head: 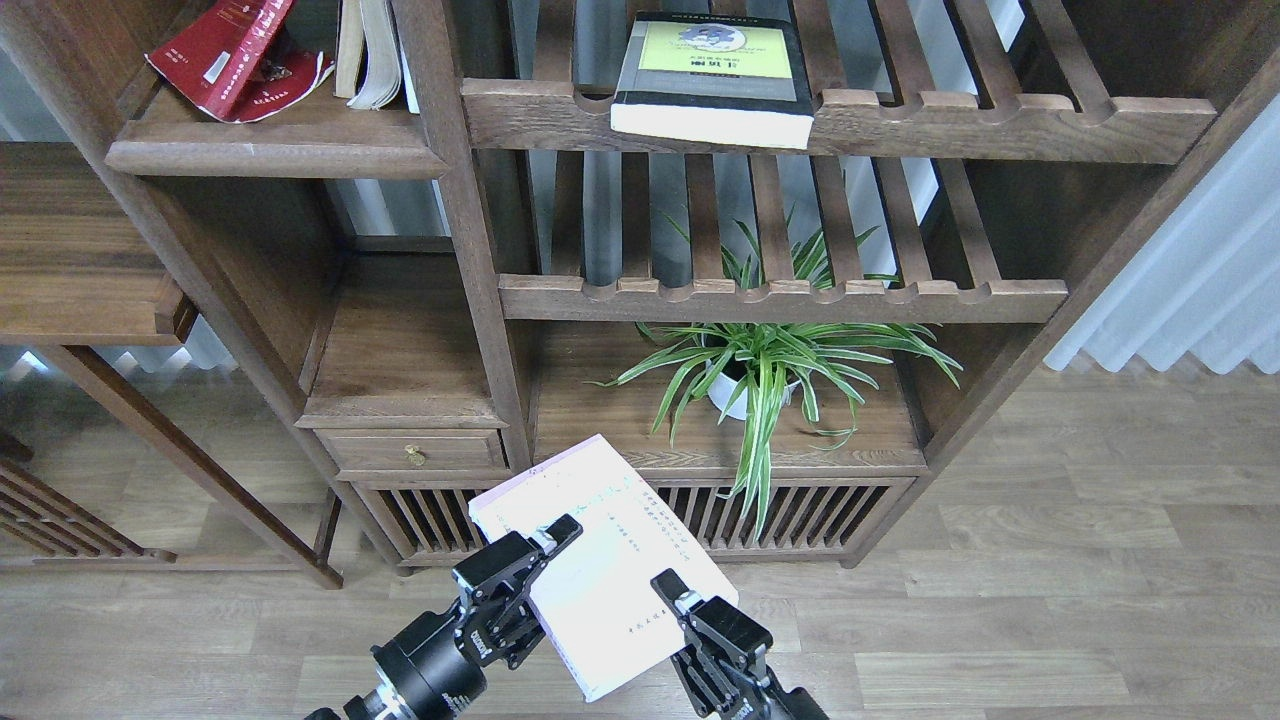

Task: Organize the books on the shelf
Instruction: 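Lift the white book with the left gripper up toward the top shelf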

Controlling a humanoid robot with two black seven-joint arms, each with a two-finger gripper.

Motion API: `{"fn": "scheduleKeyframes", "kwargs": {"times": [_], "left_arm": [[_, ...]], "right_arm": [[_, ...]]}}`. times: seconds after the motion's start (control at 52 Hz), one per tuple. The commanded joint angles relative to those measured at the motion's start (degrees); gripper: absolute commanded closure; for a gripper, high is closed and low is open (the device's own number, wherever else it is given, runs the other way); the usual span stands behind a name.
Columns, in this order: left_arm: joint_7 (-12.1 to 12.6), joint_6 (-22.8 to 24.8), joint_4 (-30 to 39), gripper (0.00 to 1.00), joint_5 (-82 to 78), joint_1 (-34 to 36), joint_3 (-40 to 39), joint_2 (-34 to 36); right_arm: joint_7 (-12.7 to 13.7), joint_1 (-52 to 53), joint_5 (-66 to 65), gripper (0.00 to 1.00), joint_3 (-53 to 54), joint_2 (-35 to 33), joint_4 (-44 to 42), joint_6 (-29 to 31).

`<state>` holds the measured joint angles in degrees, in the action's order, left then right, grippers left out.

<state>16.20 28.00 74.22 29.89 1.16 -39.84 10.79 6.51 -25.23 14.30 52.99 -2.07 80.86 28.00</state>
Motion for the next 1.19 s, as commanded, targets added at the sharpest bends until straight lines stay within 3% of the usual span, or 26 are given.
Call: {"fn": "scheduleKeyframes", "kwargs": {"times": [0.0, 0.173, 0.231, 0.366, 0.5, 0.693, 0.847, 1.02, 1.174], "left_arm": [[0.23, 0.0, -0.83, 0.95, -0.18, 0.16, 0.11, 0.81], [0.32, 0.0, -0.83, 0.96, -0.62, 0.16, -0.77, 2.22], [0.5, 0.0, -0.74, 0.96, -0.71, 0.24, -1.47, 3.44], [0.58, 0.0, -0.22, 0.96, -0.71, 0.07, -4.1, 8.01], [0.76, 0.0, 1.19, 0.96, -1.15, 0.42, -7.26, 11.79], [3.66, 0.0, 4.88, 0.97, -6.6, 0.51, -13.77, 19.17], [4.01, 0.0, 5.06, 0.97, -7.57, 0.95, -23.61, 25.68], [3.22, 0.0, 5.06, 0.98, -7.31, 5.86, -33.27, 32.79], [3.05, 0.0, 5.06, 0.98, -6.86, 12.62, -35.57, 38.77]], "right_arm": [[-0.01, 0.0, -0.06, 0.9, 0.01, -0.04, -0.09, 0.0], [0.7, -0.17, -0.68, 0.63, 0.36, -0.22, -0.62, 0.0], [0.7, -0.17, -1.2, 0.38, 0.71, -0.31, -0.62, 0.0], [0.52, -0.7, -1.47, 0.18, 2.11, -0.48, -0.44, 0.0], [0.35, -0.97, -1.47, 0.14, 2.38, -0.83, -0.62, 0.0], [0.08, -1.14, -1.47, 0.13, 2.47, -0.83, -0.8, 0.0], [0.08, -1.14, -1.47, 0.13, 2.29, -0.92, -0.88, 0.0], [0.17, -0.7, -1.65, 0.06, 2.29, -0.66, -1.67, 0.0], [0.35, -0.44, -1.73, 0.06, 2.29, -0.48, -2.29, 0.0]]}}
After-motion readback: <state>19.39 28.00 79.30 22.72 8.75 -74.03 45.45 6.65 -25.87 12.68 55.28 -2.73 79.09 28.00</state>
